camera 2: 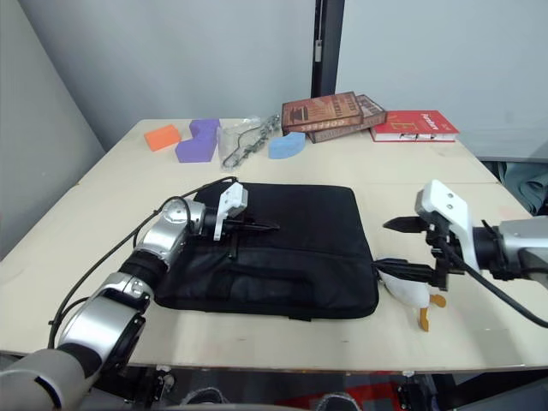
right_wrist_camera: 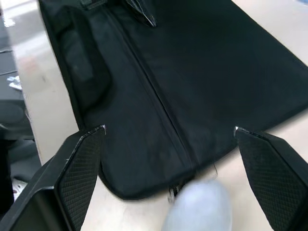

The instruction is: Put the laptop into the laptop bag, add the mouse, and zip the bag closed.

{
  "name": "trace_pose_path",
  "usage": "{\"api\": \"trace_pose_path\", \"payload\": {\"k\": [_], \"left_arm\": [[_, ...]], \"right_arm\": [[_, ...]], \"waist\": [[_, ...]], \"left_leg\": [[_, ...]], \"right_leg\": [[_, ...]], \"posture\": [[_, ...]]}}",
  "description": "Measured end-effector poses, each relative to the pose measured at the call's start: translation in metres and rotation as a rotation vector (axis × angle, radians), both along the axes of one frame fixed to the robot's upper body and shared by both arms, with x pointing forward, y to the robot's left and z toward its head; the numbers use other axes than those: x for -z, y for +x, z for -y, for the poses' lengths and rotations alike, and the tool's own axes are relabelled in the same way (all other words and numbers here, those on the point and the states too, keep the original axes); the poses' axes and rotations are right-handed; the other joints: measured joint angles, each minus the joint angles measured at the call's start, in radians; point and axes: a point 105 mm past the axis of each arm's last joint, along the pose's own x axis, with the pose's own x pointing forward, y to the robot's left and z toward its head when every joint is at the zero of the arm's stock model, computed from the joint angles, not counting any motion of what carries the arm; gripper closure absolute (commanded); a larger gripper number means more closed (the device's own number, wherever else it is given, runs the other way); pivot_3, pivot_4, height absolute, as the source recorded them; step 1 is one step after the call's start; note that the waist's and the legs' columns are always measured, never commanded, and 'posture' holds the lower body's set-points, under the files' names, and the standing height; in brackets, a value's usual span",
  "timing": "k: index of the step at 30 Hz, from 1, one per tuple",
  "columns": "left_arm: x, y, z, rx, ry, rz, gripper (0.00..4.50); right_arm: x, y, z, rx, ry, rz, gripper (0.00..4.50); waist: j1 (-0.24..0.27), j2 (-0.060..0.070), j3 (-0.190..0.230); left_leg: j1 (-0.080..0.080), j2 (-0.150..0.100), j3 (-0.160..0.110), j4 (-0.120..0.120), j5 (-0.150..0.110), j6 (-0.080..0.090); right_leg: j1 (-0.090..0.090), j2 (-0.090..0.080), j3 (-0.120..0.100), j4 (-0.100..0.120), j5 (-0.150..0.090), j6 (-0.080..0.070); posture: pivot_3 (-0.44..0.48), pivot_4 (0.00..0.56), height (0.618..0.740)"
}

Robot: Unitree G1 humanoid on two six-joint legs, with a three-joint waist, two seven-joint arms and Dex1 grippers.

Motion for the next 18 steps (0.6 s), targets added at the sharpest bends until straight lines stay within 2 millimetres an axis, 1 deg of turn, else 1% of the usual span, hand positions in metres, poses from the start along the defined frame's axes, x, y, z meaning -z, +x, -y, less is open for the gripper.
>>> {"api": "trace_pose_path", "payload": {"k": [2,3,4,5,6,7,8,10,11,14,15,18], "left_arm": [[-0.004,-0.007,-0.004,0.01,-0.014,-0.007,3.03],[-0.006,-0.01,-0.008,0.009,-0.012,-0.008,2.56],[-0.009,-0.012,-0.01,0.01,-0.013,-0.009,2.3],[-0.01,-0.015,-0.014,0.004,-0.012,-0.013,2.02],[-0.012,-0.019,-0.021,-0.009,-0.001,-0.017,1.61],[-0.014,-0.021,-0.027,-0.022,0.007,-0.02,1.29],[-0.015,-0.022,-0.032,-0.033,0.014,-0.025,0.88],[-0.018,-0.027,-0.049,-0.079,0.038,-0.041,0.19],[-0.018,-0.028,-0.056,-0.101,0.058,-0.047,0.03],[-0.022,-0.033,-0.07,-0.137,0.097,-0.053,0.03],[-0.024,-0.035,-0.074,-0.146,0.105,-0.052,0.03],[-0.032,-0.037,-0.094,-0.203,0.154,-0.043,0.03]], "right_arm": [[-0.002,0.003,-0.008,-0.032,0.002,0.006,0.0],[-0.004,0.006,-0.013,-0.055,0.008,0.014,0.0],[-0.006,0.007,-0.018,-0.074,0.014,0.023,0.0],[-0.007,0.009,-0.023,-0.094,0.02,0.029,0.0],[-0.01,0.011,-0.03,-0.127,0.027,0.04,0.0],[-0.012,0.012,-0.034,-0.146,0.028,0.043,0.0],[-0.013,0.012,-0.036,-0.156,0.03,0.046,0.0],[-0.014,0.017,-0.04,-0.182,0.028,0.048,0.0],[-0.014,0.019,-0.041,-0.19,0.026,0.048,0.0],[-0.01,0.027,-0.044,-0.201,0.025,0.055,0.0],[-0.009,0.028,-0.045,-0.207,0.024,0.056,0.0],[-0.007,0.032,-0.046,-0.221,0.011,0.054,0.0]], "waist": [[-0.002,0.0,0.001],[-0.005,0.001,0.001],[-0.006,0.003,0.0],[-0.007,0.003,0.0],[-0.013,0.001,0.002],[-0.013,0.001,0.003],[-0.013,0.001,0.005],[-0.012,0.0,0.01],[-0.011,0.001,0.014],[-0.005,0.0,0.021],[-0.003,0.0,0.023],[0.001,0.0,0.027]], "left_leg": [[-0.004,0.0,0.0,0.0,-0.003,0.0],[-0.007,0.001,0.0,0.0,-0.003,0.0],[-0.01,0.001,0.0,0.001,-0.003,0.0],[-0.011,0.001,0.0,0.001,-0.001,0.003],[-0.013,0.001,0.0,0.001,0.002,0.007],[-0.013,0.001,0.0,0.001,0.002,0.007],[-0.012,0.001,0.0,0.001,0.001,0.007],[-0.012,0.001,0.0,0.003,0.001,0.007],[-0.012,0.002,0.0,0.004,0.0,0.005],[-0.012,0.002,-0.001,0.006,-0.003,0.002],[-0.013,0.001,-0.001,0.007,-0.002,0.003],[-0.014,0.002,-0.001,0.007,0.001,0.009]], "right_leg": [[-0.003,0.0,-0.001,0.0,-0.001,-0.001],[-0.006,0.001,-0.001,0.0,-0.002,-0.001],[-0.009,0.001,-0.001,0.0,-0.002,-0.002],[-0.01,0.001,-0.001,0.0,-0.001,-0.002],[-0.012,0.002,-0.001,0.001,-0.002,-0.002],[-0.013,0.002,-0.001,0.001,-0.002,-0.002],[-0.013,0.002,-0.001,0.001,-0.002,-0.002],[-0.013,0.002,-0.001,0.002,-0.002,-0.002],[-0.012,0.002,-0.001,0.003,-0.001,-0.003],[-0.013,0.002,-0.001,0.004,-0.001,-0.003],[-0.013,0.002,-0.001,0.005,-0.001,-0.003],[-0.014,0.002,-0.001,0.005,-0.001,-0.003]], "posture": [[0.0,0.15,0.734],[0.0,0.15,0.734],[0.0,0.15,0.734],[0.0,0.15,0.734],[0.0,0.15,0.734],[0.0,0.15,0.734],[0.0,0.15,0.734],[0.0,0.15,0.734],[0.0,0.15,0.734],[0.0,0.15,0.734],[0.0,0.15,0.734],[0.0,0.15,0.734]]}}
